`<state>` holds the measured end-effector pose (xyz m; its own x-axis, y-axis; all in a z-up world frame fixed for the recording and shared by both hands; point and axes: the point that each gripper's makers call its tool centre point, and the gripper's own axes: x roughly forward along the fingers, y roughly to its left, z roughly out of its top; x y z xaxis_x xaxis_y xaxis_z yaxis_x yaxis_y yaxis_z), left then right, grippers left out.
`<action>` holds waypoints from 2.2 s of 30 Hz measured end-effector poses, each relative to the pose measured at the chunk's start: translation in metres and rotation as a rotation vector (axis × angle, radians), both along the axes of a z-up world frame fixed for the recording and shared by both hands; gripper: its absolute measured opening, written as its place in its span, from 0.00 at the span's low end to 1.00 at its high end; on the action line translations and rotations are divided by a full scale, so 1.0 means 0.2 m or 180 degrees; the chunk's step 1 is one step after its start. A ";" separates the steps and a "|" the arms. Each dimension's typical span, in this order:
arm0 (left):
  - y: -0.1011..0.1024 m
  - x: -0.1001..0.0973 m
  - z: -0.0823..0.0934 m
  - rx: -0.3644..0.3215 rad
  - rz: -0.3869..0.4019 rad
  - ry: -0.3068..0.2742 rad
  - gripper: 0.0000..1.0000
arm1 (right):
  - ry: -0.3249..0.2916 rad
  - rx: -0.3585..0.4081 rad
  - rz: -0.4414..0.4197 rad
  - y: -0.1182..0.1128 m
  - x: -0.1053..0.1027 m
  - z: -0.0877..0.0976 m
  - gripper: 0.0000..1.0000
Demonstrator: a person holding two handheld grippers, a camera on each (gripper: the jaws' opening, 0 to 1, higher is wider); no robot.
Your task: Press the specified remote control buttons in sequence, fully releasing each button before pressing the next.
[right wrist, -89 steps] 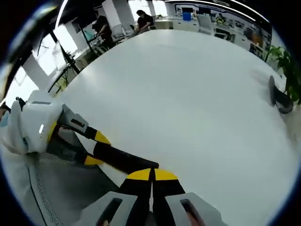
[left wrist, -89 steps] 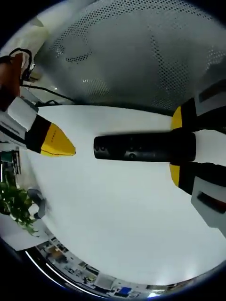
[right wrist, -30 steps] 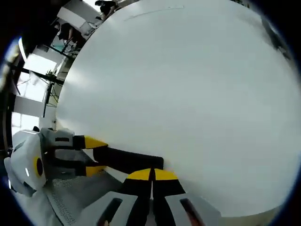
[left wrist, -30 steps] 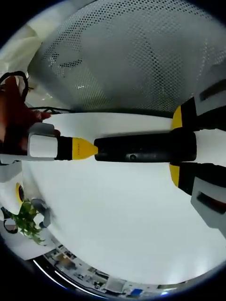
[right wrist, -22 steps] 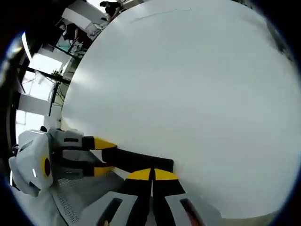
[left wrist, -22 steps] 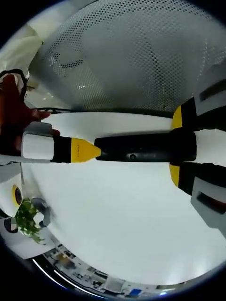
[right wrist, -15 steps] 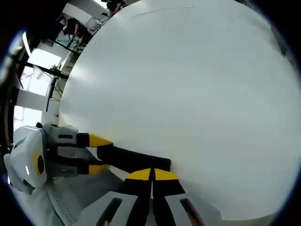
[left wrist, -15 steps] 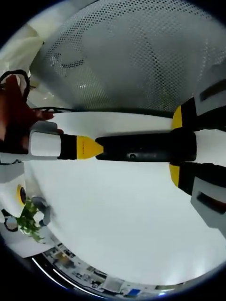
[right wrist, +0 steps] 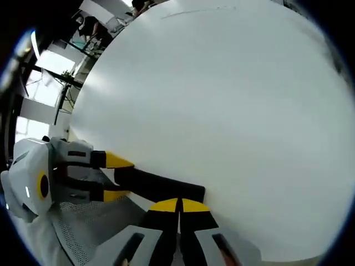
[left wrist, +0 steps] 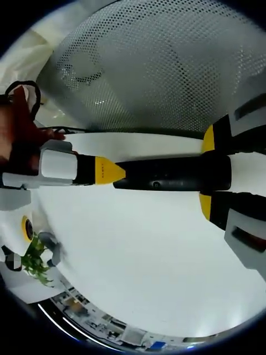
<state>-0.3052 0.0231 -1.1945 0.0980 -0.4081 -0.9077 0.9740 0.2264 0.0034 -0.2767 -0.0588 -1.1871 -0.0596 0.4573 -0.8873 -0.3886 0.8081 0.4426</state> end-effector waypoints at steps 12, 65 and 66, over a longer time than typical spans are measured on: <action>0.00 0.00 0.00 -0.0059 0.0026 -0.0003 0.24 | -0.0020 -0.0013 0.0044 -0.01 0.00 0.01 0.00; 0.00 0.01 0.00 -0.0077 0.0092 -0.0020 0.24 | -0.0332 -0.0242 0.0199 0.06 -0.02 0.00 0.00; 0.00 0.01 0.00 -0.0075 0.0087 -0.0024 0.24 | -0.0328 -0.0241 0.0198 0.06 -0.02 0.00 0.00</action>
<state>-0.3040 0.0224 -1.1943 0.1161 -0.4264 -0.8970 0.9675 0.2530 0.0050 -0.2806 -0.0471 -1.1867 0.0073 0.3872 -0.9220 -0.4792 0.8106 0.3366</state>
